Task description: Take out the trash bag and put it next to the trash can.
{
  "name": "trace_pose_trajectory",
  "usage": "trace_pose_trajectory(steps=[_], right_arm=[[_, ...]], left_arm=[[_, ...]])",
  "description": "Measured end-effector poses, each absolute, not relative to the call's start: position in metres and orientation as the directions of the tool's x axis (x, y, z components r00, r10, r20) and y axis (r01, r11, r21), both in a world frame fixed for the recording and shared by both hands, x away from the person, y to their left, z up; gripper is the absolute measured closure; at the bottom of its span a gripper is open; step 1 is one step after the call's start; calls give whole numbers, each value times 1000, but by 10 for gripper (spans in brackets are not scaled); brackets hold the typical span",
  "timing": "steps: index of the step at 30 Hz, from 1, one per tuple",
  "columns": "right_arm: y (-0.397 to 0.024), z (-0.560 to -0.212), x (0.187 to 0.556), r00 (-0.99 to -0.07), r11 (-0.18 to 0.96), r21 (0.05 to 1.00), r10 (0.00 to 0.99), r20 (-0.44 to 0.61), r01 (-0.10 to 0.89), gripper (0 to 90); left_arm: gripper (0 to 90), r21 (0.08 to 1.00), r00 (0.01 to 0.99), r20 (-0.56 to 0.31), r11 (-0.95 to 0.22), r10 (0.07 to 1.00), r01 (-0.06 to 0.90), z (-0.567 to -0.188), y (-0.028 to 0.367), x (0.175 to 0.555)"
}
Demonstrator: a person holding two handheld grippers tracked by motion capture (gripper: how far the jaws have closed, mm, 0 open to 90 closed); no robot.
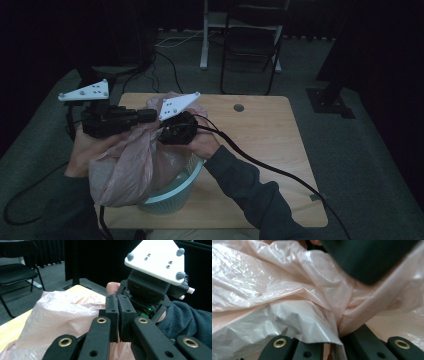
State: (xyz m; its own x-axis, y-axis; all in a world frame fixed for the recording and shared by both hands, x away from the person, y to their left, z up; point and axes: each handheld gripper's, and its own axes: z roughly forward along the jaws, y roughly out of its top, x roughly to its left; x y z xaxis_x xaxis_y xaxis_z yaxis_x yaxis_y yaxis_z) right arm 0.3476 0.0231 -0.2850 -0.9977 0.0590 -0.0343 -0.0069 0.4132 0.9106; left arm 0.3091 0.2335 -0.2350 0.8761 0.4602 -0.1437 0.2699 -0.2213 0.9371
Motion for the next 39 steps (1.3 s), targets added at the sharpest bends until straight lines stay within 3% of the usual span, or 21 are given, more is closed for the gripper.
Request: trace_pose_trajectory(steps=[12, 25, 39], right_arm=[[15, -277, 340, -993, 447, 893, 67, -101, -61, 888], [4, -268, 335, -989, 438, 894, 64, -135, -94, 886], [-15, -249, 333, -983, 391, 913, 82, -165, -121, 883]], left_arm=[[562, 944, 825, -119, -196, 552, 267, -234, 260, 302], [460, 943, 781, -117, -178, 614, 280, -243, 277, 301], [442, 943, 740, -132, -148, 660, 300, -252, 295, 300]])
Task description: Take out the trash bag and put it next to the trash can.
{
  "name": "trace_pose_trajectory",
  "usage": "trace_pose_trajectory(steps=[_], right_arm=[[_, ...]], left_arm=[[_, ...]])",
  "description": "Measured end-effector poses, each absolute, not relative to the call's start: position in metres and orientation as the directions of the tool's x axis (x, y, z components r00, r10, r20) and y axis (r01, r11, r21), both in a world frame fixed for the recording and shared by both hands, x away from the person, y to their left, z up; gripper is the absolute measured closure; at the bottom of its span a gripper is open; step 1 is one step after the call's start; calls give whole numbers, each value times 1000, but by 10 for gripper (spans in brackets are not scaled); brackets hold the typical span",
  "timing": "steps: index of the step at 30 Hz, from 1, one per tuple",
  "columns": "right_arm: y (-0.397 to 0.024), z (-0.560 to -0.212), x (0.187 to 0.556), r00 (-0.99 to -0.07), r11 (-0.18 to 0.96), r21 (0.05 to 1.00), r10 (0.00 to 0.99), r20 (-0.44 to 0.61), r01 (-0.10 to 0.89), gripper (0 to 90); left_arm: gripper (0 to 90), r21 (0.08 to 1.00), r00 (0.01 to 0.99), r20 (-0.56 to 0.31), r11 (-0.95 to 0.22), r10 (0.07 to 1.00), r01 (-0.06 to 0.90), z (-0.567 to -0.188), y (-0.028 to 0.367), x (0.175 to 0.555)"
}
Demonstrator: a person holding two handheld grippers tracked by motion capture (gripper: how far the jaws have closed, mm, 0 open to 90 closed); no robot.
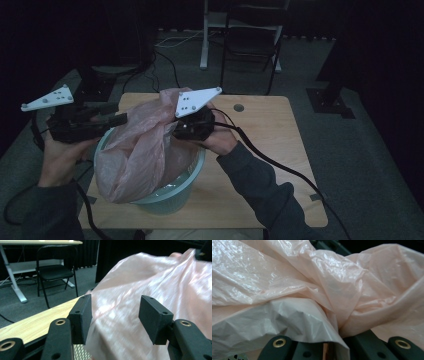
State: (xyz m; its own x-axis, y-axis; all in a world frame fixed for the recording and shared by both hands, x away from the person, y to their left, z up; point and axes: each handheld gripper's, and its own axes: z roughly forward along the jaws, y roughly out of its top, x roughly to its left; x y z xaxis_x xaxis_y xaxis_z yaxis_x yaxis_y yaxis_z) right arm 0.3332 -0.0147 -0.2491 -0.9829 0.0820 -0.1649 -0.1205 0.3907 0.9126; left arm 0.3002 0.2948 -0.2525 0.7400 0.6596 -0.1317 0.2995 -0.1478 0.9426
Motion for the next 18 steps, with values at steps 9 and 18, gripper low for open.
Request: trace_pose_trajectory(steps=[9, 18], right_arm=[[-24, -239, 330, -979, 379, 914, 87, -187, -141, 882], [-31, -233, 328, -976, 384, 911, 91, -200, -151, 881]], left_arm=[[427, 943, 717, -141, -128, 682, 307, -258, 304, 298], [418, 946, 697, -153, -100, 701, 308, -260, 313, 296]])
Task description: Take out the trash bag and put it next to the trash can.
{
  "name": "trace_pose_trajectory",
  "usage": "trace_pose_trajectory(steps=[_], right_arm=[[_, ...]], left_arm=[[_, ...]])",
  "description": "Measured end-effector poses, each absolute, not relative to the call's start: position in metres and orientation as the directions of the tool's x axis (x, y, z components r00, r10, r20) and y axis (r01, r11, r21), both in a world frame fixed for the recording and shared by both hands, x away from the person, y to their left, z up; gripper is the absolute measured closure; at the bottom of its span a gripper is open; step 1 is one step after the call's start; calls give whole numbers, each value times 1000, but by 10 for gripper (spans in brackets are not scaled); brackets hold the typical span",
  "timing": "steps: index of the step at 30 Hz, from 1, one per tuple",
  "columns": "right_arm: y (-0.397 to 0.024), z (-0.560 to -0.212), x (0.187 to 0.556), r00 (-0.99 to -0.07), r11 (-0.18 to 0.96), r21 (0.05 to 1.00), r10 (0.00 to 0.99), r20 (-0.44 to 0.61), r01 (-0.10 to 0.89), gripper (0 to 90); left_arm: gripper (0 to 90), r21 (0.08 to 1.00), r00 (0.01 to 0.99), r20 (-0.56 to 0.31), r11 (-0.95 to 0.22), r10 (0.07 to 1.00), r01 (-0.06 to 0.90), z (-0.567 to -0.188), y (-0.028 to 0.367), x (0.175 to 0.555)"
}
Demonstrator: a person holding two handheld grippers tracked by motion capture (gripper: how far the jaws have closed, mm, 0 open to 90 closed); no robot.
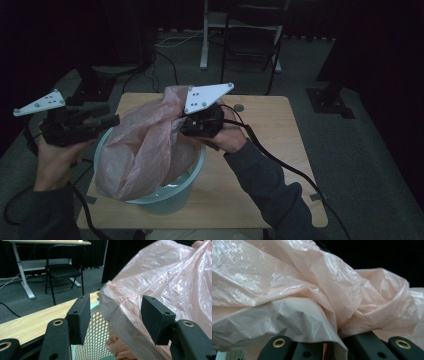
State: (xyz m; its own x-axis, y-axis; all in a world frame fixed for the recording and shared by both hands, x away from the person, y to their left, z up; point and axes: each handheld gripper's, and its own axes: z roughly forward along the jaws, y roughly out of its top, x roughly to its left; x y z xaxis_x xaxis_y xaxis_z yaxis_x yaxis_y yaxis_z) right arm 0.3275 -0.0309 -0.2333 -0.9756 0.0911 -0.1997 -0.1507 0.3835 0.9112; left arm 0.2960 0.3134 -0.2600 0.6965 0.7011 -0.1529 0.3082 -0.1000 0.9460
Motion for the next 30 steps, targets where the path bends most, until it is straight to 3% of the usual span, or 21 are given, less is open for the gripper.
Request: trace_pose_trajectory(steps=[12, 30], right_arm=[[-32, -240, 323, -977, 409, 900, 77, -198, -150, 879], [-59, -223, 324, -972, 357, 922, 121, -203, -148, 877]], left_arm=[[407, 959, 680, -179, -28, 711, 281, -249, 330, 288], [405, 946, 643, -156, -74, 750, 316, -264, 329, 288]])
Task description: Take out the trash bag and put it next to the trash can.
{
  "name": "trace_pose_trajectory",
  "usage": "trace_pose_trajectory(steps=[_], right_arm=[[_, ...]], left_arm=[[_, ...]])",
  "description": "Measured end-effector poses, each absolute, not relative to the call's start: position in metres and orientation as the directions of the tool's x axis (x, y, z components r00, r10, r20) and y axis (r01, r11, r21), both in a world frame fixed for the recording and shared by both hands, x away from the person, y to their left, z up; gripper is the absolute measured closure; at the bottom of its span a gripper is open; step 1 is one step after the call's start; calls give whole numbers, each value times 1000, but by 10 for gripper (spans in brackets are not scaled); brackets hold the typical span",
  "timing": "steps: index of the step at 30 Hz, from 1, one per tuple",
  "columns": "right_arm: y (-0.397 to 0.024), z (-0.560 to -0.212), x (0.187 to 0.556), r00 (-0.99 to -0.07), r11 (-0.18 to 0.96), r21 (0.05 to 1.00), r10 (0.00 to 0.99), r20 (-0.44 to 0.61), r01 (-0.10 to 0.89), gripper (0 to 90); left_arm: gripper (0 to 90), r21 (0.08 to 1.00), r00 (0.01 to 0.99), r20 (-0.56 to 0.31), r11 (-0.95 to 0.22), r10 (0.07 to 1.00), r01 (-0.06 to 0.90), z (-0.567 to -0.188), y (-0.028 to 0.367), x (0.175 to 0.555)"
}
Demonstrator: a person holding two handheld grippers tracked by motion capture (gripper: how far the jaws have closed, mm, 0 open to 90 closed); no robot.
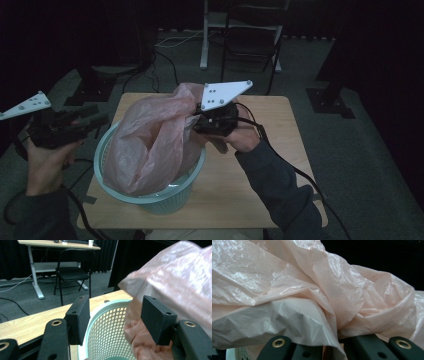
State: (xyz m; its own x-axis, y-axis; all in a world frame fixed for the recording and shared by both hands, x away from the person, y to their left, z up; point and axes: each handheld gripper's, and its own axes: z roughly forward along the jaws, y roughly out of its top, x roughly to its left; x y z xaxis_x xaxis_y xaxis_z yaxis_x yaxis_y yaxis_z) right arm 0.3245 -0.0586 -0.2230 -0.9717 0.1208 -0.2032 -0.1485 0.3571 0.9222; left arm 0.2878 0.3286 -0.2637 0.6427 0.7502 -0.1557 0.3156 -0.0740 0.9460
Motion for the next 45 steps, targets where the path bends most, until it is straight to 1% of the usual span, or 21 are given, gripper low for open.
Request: trace_pose_trajectory(steps=[18, 36, 45], right_arm=[[-72, -210, 323, -968, 322, 934, 142, -209, -155, 875], [-85, -194, 316, -956, 324, 928, 159, -245, -184, 875], [-95, -189, 312, -951, 333, 924, 174, -257, -189, 874]], left_arm=[[394, 933, 624, -153, -96, 767, 348, -283, 329, 281], [394, 932, 617, -173, -76, 768, 356, -296, 330, 277], [393, 929, 622, -158, -98, 767, 356, -296, 328, 276]])
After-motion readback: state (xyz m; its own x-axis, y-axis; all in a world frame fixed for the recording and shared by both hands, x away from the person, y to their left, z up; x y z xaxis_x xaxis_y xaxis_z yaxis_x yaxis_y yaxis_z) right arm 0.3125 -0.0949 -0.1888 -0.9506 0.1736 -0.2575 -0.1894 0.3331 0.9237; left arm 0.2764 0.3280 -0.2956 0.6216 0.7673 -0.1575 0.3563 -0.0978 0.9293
